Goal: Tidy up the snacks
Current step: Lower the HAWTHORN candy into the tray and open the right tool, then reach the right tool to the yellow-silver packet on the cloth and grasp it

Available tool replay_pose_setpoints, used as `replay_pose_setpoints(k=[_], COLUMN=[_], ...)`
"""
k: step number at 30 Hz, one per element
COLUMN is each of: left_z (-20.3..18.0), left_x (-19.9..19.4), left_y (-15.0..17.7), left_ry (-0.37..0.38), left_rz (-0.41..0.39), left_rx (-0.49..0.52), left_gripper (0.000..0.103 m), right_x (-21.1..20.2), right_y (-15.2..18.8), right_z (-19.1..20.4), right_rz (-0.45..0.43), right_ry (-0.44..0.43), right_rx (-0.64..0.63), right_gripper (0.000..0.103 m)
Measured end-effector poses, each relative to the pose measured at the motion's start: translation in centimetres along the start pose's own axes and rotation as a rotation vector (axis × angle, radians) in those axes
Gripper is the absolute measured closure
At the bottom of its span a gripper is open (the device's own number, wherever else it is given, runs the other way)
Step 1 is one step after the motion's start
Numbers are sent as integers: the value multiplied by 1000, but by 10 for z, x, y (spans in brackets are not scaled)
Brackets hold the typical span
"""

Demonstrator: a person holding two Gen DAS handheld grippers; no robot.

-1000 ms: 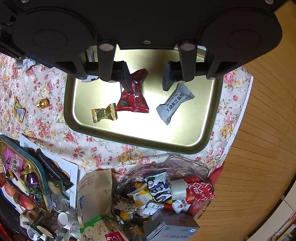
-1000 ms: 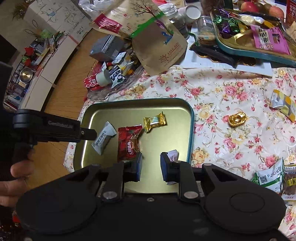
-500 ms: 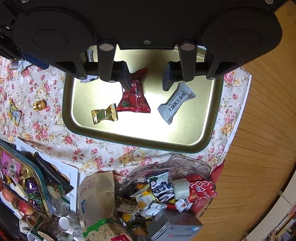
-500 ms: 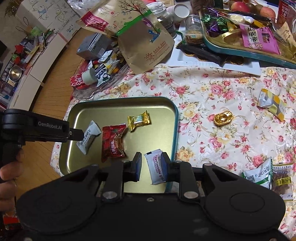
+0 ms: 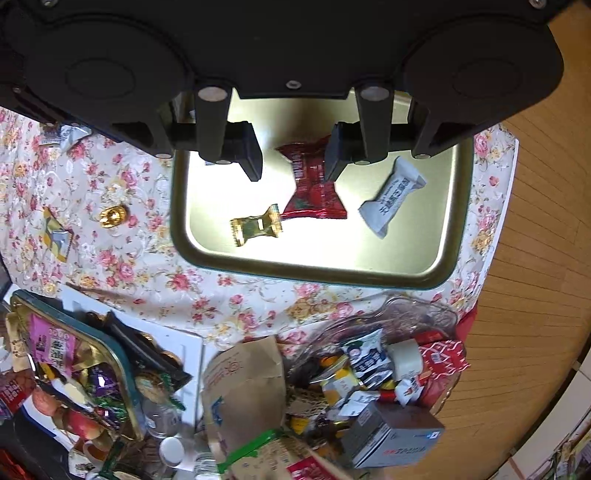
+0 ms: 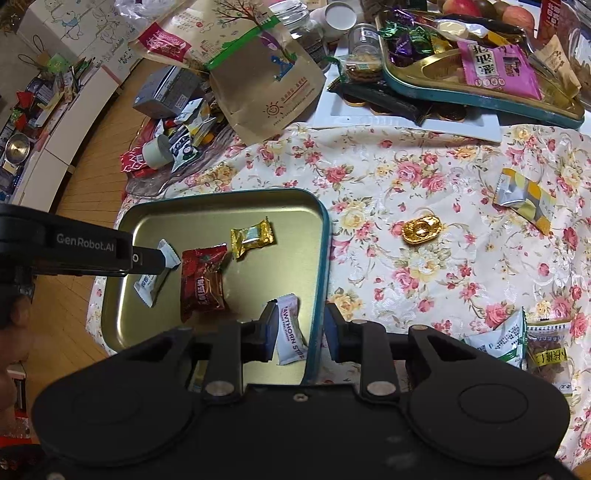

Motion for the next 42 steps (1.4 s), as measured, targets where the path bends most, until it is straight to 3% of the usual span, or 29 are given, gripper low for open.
replay_pose_setpoints(k=[22, 33, 37, 42], left_z=[-84, -131, -144, -156], left_x=[-26, -40, -47, -49], left_y=[-7, -3, -3, -3], left_ry=[91, 111, 114, 131], left_rz=[-39, -90, -124, -120], left_rx=[100, 173, 191, 206], left_gripper=[56, 55, 49, 49], right_x=[-21, -37, -40, -41], right_y=[-7, -9, -8, 0], right_z=[-63, -128, -156, -188], right_rz=[-37, -94, -102, -98], right_ry=[37, 111, 146, 193], right_rx=[141, 261, 317, 378], right_gripper=[67, 59, 58, 58])
Point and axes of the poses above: each gripper's, at about its wrist camera, not at the fingertips, and x roughly the way its jaws point, z to its left, y to its underside, the point moved 2 cm from there along x, roughly the way its jaws point, and after that the axes turned 2 degrees about z, right-handed, at the moved point
